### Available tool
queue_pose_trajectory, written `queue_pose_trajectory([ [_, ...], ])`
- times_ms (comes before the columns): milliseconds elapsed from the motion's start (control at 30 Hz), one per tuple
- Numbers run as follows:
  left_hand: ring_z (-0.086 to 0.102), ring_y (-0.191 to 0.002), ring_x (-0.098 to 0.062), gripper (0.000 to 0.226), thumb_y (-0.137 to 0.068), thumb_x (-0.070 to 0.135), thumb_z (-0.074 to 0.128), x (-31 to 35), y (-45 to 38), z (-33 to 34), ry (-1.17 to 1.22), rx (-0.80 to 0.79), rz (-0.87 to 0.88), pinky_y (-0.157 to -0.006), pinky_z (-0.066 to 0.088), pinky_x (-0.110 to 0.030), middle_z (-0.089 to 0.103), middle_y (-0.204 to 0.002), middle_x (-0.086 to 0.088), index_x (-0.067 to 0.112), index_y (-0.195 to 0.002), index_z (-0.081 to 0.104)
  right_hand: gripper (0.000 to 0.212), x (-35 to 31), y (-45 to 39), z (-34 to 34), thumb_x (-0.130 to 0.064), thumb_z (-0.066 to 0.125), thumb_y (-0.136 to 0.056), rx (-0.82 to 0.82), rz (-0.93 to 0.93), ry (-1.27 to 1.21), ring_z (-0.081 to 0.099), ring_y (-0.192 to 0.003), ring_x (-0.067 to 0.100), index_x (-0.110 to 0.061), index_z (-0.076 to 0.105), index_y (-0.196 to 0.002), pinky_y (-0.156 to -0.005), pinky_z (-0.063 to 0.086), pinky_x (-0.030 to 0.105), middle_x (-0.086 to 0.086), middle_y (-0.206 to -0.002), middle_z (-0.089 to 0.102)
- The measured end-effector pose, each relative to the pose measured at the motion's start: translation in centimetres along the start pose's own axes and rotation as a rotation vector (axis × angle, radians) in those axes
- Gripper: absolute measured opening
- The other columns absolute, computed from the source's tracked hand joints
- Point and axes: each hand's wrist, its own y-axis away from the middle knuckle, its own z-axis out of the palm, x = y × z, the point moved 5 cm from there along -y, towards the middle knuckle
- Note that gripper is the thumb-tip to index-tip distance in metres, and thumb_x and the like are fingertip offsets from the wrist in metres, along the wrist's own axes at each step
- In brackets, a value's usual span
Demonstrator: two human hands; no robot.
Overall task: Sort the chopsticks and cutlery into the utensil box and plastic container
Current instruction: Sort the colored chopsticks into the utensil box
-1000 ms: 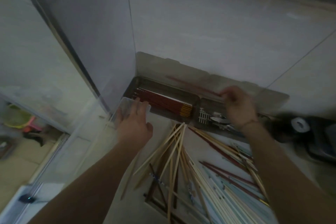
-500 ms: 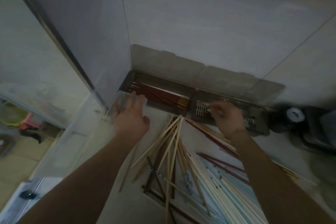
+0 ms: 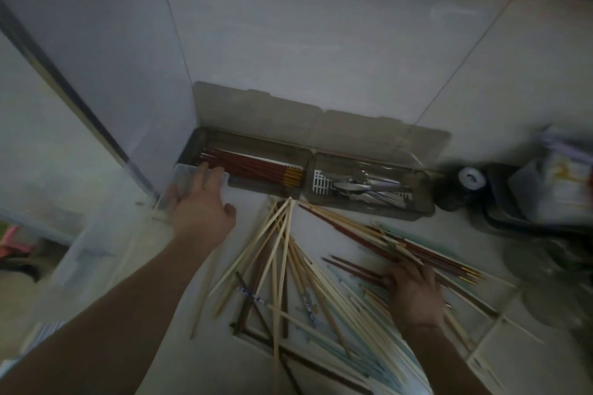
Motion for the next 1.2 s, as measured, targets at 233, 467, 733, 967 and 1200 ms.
queue_pose_trajectory([
  [233,0.032,-0.140,-0.023,0.073,-0.082,0.034,0.060,-0.3,-0.1,0.3,-0.022,0.006,0.003,-0.114,0.016,-0.050,0.020,-0.158,-0.001,0.027,-0.147,0.027,0.024,-5.2,-2.0,-4.2,-0.030,0.043,-0.094,0.048,-0.060,-0.371,0.062,-0.069,0.033,-0.016,0.062,-0.099,-0.059,0.043,0.031,0.008,-0.080,0.068],
  [467,0.030,-0.141,-0.024,0.072,-0.081,0.038,0.059,-0.4,-0.2,0.2,-0.046,0.018,0.008,-0.116,0.014,-0.052,0.020,-0.158,0.001,0.033,-0.144,0.024,0.028,-16.1,-10.2,-7.2,-0.009,0.046,-0.092,-0.142,-0.291,-0.542,0.061,-0.092,0.025,-0.023,0.052,-0.116,-0.076,0.051,0.033,0.004,-0.109,0.062],
  [733,0.035,-0.139,-0.029,0.071,-0.076,0.036,0.062,-0.6,-0.2,0.3,-0.039,0.017,0.022,-0.117,0.014,-0.055,0.027,-0.155,-0.003,0.033,-0.140,0.029,0.064,-25.0,-17.2,-4.2,0.007,0.057,-0.079,-0.415,-0.547,-0.275,0.045,-0.123,0.029,-0.015,0.048,-0.138,-0.103,0.036,0.026,0.014,-0.134,0.048],
  [967,0.036,-0.138,-0.026,0.069,-0.076,0.035,0.062,-0.5,-0.2,0.3,-0.036,0.049,0.048,-0.116,0.017,-0.056,0.032,-0.151,-0.003,0.031,-0.138,0.032,0.054,-24.0,-17.8,-3.5,0.018,0.053,-0.075,-0.321,-0.595,-0.547,0.053,-0.121,0.028,-0.005,0.061,-0.123,-0.106,0.030,0.016,0.016,-0.130,0.056],
  [1200,0.033,-0.139,-0.026,0.070,-0.078,0.036,0.061,-0.3,-0.3,0.3,-0.008,0.026,0.028,-0.116,0.015,-0.055,0.026,-0.154,-0.002,0.032,-0.141,0.029,0.028,-10.3,-11.2,-5.1,0.009,0.053,-0.081,0.187,-0.275,-0.661,0.061,-0.100,0.025,-0.008,0.071,-0.094,-0.096,0.049,0.042,0.011,-0.103,0.067],
])
